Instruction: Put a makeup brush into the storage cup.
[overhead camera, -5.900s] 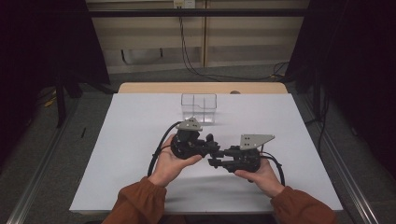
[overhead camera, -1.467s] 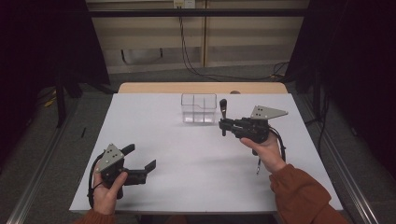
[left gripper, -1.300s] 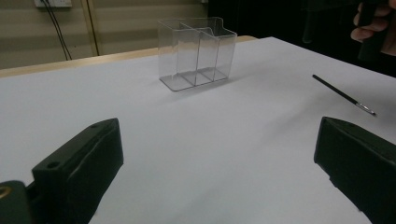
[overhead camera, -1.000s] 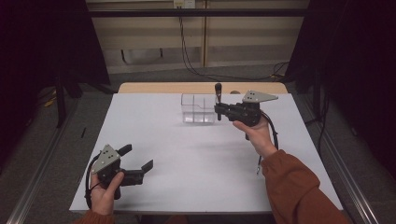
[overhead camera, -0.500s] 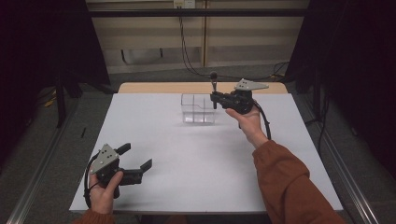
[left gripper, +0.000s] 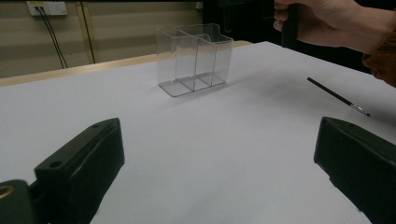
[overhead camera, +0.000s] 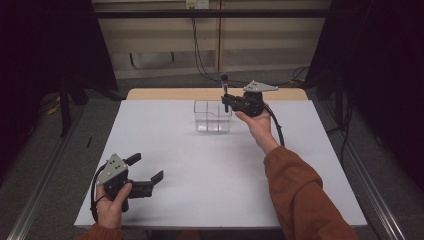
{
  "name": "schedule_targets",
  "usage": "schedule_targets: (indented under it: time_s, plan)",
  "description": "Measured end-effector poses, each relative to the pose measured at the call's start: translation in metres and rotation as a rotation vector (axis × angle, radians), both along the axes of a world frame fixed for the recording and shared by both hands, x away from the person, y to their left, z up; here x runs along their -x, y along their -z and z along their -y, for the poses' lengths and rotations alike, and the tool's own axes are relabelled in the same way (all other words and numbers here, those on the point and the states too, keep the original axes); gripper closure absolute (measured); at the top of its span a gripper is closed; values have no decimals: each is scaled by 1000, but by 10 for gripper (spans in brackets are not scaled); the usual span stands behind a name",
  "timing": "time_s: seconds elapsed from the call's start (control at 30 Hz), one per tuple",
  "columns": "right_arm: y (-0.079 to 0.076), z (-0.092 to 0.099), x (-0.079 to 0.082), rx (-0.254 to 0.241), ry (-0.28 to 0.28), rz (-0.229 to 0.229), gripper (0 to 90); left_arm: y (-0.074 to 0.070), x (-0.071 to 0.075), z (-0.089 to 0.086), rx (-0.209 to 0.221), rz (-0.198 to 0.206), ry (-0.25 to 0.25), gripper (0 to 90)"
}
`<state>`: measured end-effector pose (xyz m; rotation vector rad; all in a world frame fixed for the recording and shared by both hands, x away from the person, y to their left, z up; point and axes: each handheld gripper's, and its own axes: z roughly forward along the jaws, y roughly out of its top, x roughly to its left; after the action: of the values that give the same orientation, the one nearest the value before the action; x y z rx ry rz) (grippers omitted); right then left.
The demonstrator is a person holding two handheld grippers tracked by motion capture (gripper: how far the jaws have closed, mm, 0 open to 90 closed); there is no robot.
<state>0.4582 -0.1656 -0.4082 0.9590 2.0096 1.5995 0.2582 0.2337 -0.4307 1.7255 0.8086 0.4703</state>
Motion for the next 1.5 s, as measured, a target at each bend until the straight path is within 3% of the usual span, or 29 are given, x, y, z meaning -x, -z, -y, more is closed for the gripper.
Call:
schedule_targets:
  time_s: [0.47, 0.9, 1.07, 1.5]
  plan:
    - [11, -2, -9, 3, 36, -3, 795, 1, -2, -1, 9, -1, -5, 19]
    - [22, -5, -5, 26, 13, -22, 795, 0, -1, -1, 17, -5, 5, 22]
    - [26, -3, -6, 12, 32, -31, 795, -1, 0, -3, 16, 4, -1, 22]
    - [39, 1, -5, 34, 35, -68, 794, -1, 0, -3, 21, 3, 1, 26]
